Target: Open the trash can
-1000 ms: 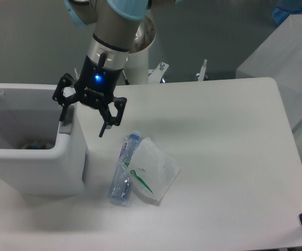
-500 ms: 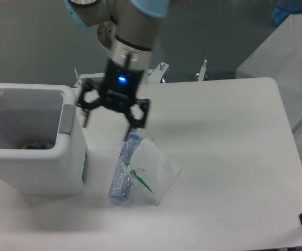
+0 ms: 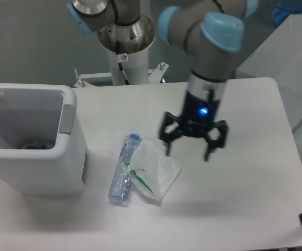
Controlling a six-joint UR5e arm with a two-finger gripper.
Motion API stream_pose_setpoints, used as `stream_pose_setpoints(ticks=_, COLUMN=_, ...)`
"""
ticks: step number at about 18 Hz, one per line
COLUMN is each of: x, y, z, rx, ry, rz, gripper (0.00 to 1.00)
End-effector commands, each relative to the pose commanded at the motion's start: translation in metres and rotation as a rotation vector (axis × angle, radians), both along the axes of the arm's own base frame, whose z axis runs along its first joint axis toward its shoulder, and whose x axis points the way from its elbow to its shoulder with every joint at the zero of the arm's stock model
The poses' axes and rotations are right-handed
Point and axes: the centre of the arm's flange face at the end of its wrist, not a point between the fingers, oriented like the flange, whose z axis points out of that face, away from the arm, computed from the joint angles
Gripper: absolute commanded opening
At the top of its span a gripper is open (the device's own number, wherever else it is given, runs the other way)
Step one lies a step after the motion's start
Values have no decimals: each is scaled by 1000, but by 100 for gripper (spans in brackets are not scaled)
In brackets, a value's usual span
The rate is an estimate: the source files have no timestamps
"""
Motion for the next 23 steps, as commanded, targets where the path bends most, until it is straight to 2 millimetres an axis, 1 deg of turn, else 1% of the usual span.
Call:
stream_pose_setpoints(ticks=1, x=-8, y=-4, z=-6, rx=-29, ry=25, rz=-38, gripper=100)
stream_pose_setpoints(ticks=2, x=-14, y=-7, z=-6, rx=-50, ry=51, rz=-79, gripper=100)
stream_pose_setpoints(ticks=3, x=-25, y=-13, z=-9, rx=-62, ry=64, rz=-98, gripper=100)
stream_pose_setpoints(ticks=4, x=-38, y=-17, z=-17, rx=-68, ry=67, rz=-108, gripper=100)
stream_pose_setpoints(ticks=5, x=-45, y=-16, z=-21, rx=-73, ry=74, rz=-125, gripper=100)
stream_pose_setpoints(ticks=7, x=-54, y=-15, z=-23, rx=-104, ry=108, rz=-181, gripper=100)
stream_pose_setpoints(ticks=11, x=-56, y=-21, z=-32, rx=-206, ry=156, rz=-287, gripper=100)
stream_pose_setpoints(ticks=14, x=-55, y=-23, z=-39, rx=-239, ry=171, rz=-368, gripper=100)
stream_pose_setpoints(ticks=17, x=-54, y=-24, z=-43, rx=-260, ry=174, rz=-383, gripper=100)
stream_pose_setpoints(ticks=23, x=-53, y=-22, z=-43, rx=-260, ry=173, rz=-383, gripper=100)
